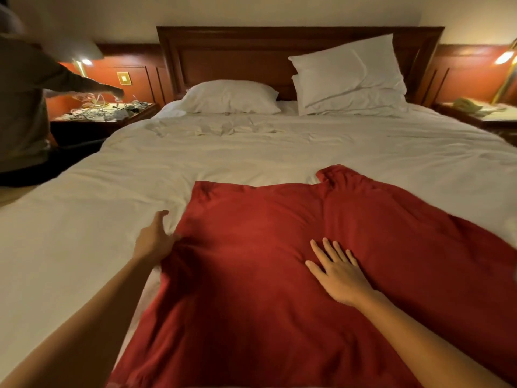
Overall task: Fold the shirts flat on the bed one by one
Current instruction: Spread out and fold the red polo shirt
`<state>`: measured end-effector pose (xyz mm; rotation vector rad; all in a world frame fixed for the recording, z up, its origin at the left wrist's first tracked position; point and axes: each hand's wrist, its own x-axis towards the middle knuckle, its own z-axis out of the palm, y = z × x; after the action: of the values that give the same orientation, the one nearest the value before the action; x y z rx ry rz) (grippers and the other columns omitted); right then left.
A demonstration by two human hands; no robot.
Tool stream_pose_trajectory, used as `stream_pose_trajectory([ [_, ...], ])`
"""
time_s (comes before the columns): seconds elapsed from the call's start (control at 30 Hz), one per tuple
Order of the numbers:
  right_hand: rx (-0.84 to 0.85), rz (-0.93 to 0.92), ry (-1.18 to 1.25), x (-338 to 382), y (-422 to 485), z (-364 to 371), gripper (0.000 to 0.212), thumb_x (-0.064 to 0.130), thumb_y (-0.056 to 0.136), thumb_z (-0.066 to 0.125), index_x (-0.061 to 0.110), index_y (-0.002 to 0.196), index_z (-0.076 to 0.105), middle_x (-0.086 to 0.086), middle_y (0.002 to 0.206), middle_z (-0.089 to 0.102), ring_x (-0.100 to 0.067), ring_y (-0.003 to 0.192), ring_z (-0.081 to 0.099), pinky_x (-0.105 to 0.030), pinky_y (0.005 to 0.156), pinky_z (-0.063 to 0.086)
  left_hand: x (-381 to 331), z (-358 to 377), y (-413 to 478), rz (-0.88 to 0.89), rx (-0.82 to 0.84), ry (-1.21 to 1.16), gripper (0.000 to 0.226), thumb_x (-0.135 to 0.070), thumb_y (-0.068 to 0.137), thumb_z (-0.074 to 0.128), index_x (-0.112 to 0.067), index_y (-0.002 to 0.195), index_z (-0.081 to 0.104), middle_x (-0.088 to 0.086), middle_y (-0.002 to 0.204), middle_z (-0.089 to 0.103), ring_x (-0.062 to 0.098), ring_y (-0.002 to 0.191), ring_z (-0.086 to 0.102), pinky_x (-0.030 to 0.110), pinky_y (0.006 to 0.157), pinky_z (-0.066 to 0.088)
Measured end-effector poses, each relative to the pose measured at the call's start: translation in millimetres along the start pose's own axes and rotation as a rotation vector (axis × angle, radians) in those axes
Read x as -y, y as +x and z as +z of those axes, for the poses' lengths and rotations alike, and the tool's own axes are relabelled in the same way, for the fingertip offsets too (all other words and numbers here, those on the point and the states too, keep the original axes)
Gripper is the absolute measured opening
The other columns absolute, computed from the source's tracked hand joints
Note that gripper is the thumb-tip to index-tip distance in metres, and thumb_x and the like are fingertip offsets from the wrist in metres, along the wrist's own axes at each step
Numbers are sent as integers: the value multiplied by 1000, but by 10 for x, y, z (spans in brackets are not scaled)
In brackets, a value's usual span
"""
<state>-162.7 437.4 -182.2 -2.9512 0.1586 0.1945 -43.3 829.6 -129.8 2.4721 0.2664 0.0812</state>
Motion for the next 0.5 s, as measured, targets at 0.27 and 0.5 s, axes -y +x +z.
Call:
stream_pose_trajectory([
  [0.27, 105, -381, 396, 170, -1467, -70, 61, 90, 72, 49, 73, 130, 39, 34, 158, 10, 5, 148, -6, -29, 120, 3, 16, -121, -1035, 160, 503, -78, 94, -19, 73, 88, -21, 151, 36, 5, 141, 47, 14, 124, 44, 20, 101, 32],
  [0.5, -78, -459, 394, 305, -1822, -51, 27, 57, 85, 67, 31, 92, 63, 19, 144, 51, 1, 142, 30, -22, 115, 23, 279, -299, -1491, 332, 357, 206, 40, -32, 93, 69, -32, 132, 63, 4, 125, 67, 19, 106, 61, 28, 91, 43],
])
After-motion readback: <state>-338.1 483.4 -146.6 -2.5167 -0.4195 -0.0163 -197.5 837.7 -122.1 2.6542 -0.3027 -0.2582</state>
